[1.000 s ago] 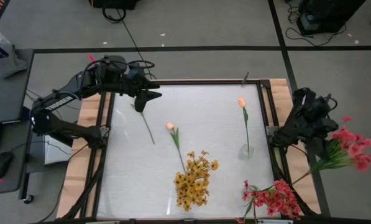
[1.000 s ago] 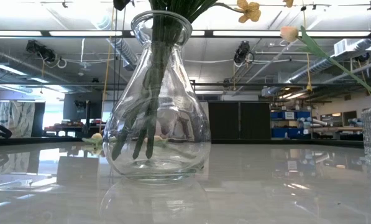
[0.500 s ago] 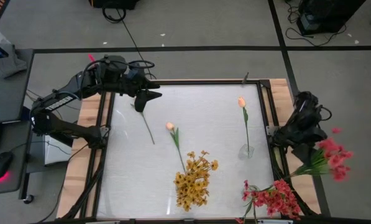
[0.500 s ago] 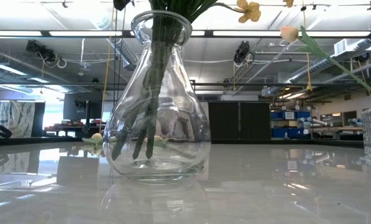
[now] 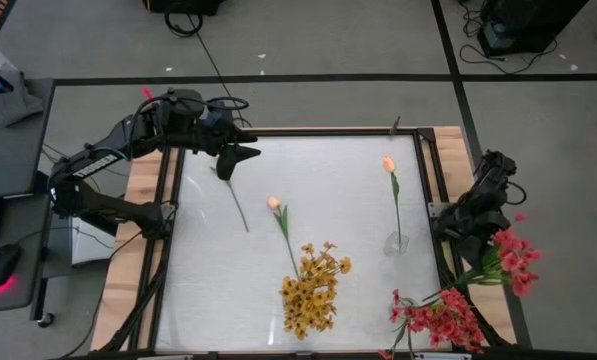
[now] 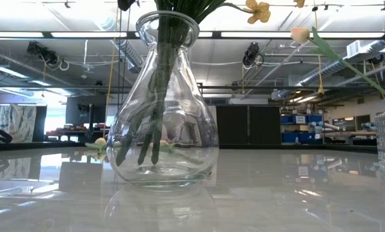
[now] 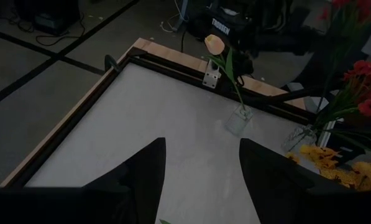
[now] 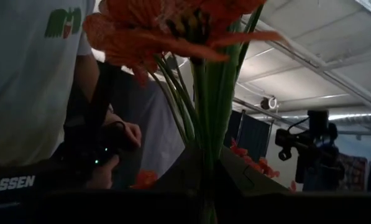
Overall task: Sort flowers into vase by color
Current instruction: Put the pink flowers into the bottom right transparent vase
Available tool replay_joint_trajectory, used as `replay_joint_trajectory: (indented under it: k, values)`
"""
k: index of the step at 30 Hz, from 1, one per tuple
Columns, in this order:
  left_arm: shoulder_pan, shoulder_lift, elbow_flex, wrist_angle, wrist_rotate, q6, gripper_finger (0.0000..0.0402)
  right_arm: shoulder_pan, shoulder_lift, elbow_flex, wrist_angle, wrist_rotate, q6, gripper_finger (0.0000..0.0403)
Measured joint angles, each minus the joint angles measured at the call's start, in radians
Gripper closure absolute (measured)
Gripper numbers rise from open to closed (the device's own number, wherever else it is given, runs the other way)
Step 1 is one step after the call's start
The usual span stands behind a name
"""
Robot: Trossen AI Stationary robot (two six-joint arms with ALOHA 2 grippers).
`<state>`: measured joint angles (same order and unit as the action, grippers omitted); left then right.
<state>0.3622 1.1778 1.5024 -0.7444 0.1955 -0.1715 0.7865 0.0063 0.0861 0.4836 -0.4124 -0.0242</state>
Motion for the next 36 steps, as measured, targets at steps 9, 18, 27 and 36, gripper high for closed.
replay_joint_trajectory:
  k: [9, 18, 27, 36]
  values:
    - [0.0, 0.0, 0.0, 0.0, 0.0, 0.0, 0.0191, -0.031, 0.0, -0.044, 0.018, 0.004, 0.032, 0.0375]
    - [0.0, 0.0, 0.0, 0.0, 0.0, 0.0, 0.0191, -0.037, 0.0, -0.081, 0.07, 0.012, 0.064, 0.0375]
    - [0.0, 0.0, 0.0, 0.0, 0.0, 0.0, 0.0191, -0.036, 0.0, -0.081, 0.097, -0.006, 0.141, 0.0375]
    - [0.0, 0.0, 0.0, 0.0, 0.0, 0.0, 0.0191, -0.035, 0.056, -0.08, 0.072, -0.008, 0.175, 0.0375]
